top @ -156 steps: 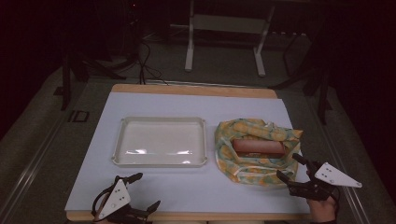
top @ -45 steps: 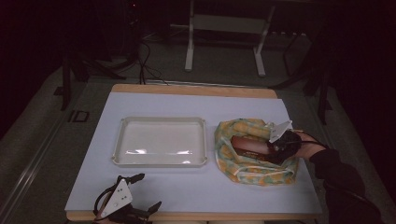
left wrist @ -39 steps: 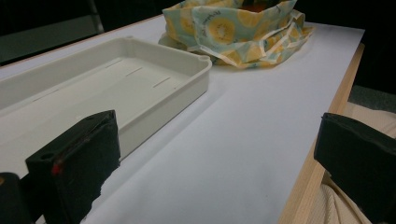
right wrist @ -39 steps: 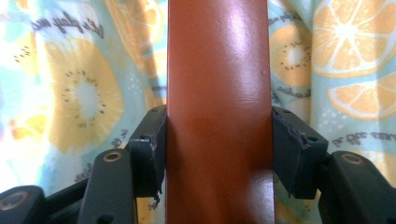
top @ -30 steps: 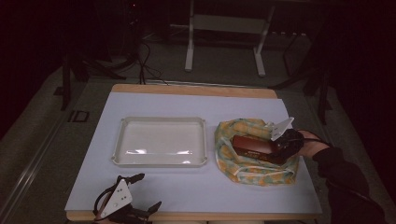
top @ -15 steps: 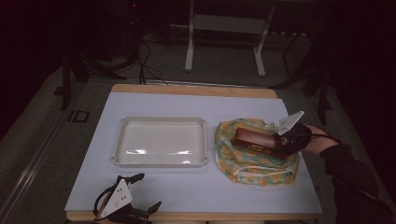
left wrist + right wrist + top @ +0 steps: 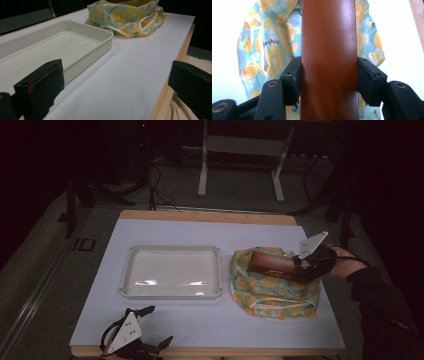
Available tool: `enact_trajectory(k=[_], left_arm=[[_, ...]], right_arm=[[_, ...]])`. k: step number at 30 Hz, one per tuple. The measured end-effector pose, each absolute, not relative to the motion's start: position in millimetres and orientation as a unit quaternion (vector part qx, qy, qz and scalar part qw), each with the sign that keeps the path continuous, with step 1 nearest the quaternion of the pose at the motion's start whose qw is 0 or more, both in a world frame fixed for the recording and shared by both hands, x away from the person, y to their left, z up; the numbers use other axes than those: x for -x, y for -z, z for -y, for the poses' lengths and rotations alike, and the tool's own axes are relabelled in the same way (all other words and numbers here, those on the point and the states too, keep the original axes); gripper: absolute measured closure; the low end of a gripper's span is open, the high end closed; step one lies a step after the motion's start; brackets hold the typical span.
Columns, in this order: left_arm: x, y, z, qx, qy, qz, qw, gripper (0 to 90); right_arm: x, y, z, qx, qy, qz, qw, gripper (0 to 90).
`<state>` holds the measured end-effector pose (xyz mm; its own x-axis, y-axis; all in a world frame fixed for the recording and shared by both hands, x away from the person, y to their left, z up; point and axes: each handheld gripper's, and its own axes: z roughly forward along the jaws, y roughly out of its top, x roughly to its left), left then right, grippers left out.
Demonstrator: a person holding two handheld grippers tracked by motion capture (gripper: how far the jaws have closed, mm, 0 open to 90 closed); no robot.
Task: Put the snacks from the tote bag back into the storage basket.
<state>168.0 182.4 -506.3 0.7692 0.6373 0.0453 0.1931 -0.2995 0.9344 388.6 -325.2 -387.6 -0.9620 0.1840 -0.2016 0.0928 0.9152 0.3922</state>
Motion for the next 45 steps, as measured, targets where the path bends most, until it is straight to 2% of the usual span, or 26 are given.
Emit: enact_trajectory(k=[23, 45], left_arm=[[-167, 506, -182, -0.78, -0.207, -0.262, 0.529, 0.7], [-167, 506, -182, -0.782, -0.204, -0.257, 0.53, 0.7]], right_arm=[[-383, 349, 278, -0.001, -0.189, -0.972, 0.139, 43.0], [-382, 349, 215, 0.073, -0.177, -0.973, 0.131, 43.0]])
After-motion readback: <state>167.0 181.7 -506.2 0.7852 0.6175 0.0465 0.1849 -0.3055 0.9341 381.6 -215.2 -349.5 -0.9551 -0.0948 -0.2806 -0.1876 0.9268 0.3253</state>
